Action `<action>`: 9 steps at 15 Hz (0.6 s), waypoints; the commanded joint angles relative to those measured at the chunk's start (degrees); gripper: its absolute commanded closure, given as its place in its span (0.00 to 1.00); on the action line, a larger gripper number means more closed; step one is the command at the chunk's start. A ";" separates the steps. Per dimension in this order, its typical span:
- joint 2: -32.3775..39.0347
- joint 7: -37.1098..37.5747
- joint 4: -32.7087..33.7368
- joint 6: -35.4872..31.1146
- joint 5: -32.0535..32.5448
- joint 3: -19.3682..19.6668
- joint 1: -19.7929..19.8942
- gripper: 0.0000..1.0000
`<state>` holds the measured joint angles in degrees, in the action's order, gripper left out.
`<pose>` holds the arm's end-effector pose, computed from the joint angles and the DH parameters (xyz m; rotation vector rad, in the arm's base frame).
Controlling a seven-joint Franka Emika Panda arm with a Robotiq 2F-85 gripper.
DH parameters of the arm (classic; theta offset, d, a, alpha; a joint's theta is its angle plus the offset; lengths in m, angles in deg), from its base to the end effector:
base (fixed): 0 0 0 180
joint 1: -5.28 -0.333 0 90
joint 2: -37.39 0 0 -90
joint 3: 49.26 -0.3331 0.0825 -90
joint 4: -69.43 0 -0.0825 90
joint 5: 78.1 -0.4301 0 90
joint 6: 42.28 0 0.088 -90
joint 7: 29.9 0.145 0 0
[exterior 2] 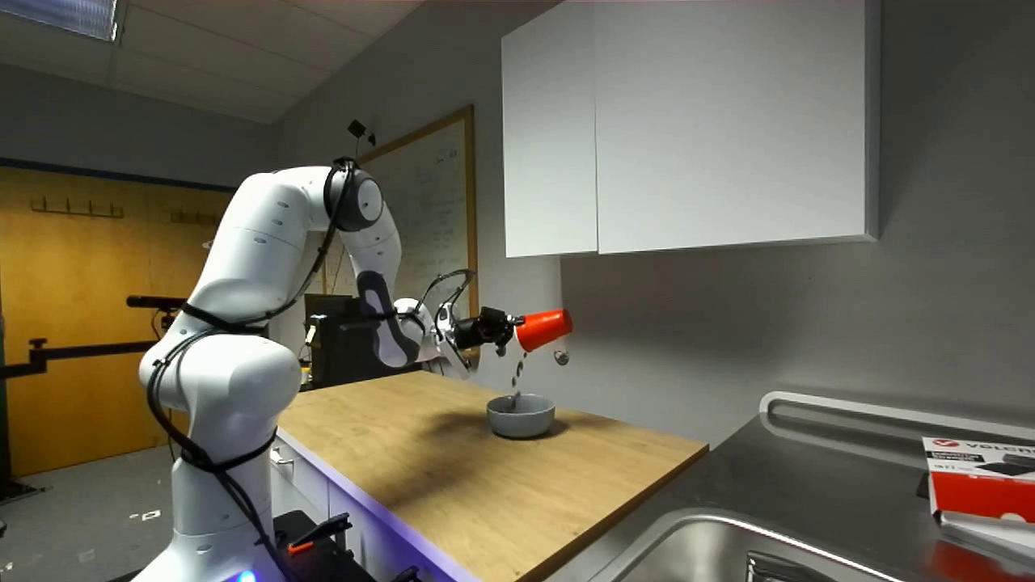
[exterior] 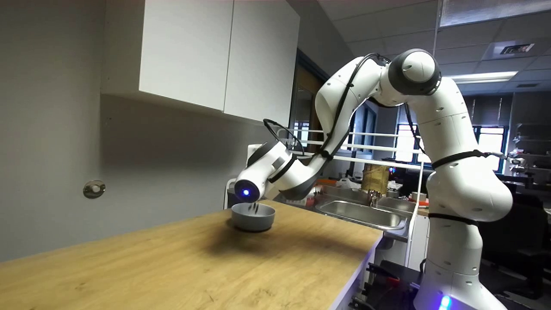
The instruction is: Put the objects from the red cup into the gray bowl
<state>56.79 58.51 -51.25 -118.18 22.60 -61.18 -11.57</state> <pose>0.5889 0.1349 0.3168 1.3916 -0.1614 0.9845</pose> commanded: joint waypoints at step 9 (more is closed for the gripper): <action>0.33 0.22 -0.43 3.98 2.87 -0.89 0.68 0.99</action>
<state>57.26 58.51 -51.48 -115.92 25.53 -61.22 -11.57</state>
